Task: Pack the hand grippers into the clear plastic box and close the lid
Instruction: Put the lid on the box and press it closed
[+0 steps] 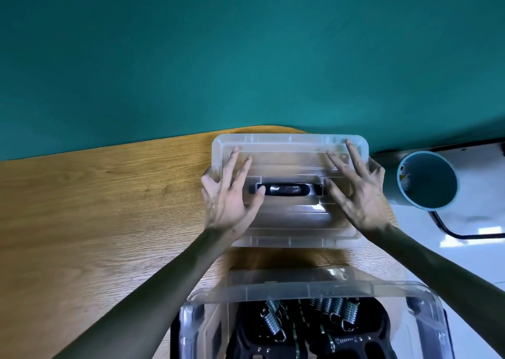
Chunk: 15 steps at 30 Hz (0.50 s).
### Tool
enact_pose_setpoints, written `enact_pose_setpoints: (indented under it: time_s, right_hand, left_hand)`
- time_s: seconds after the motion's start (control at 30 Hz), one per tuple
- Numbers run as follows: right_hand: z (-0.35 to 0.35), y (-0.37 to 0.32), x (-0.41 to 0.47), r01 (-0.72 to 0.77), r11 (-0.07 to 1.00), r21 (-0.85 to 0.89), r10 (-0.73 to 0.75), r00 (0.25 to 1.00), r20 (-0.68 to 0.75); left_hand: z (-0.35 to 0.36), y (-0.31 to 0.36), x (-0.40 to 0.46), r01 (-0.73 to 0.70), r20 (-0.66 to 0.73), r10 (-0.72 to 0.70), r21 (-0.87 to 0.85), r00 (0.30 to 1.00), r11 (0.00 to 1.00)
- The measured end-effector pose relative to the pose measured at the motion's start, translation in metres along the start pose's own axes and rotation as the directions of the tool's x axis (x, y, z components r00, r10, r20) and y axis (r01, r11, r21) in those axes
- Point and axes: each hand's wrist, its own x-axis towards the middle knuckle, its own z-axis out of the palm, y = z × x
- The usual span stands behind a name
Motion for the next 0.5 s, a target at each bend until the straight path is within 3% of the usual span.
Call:
enact_pose_setpoints:
  time_s: [0.23,0.5]
  right_hand:
    - [-0.009,-0.001,0.012,0.005,0.992,-0.126,-0.024,0.989,-0.149]
    - [-0.049,-0.024,0.017,0.002,0.995,-0.095,-0.034,0.942,-0.334]
  left_hand:
    - [-0.029,0.018,0.007,-0.005,-0.093,0.008,0.036,0.996,0.999]
    - [-0.073,0.043,0.006,-0.013,-0.183,0.021,0.044,0.983,0.999]
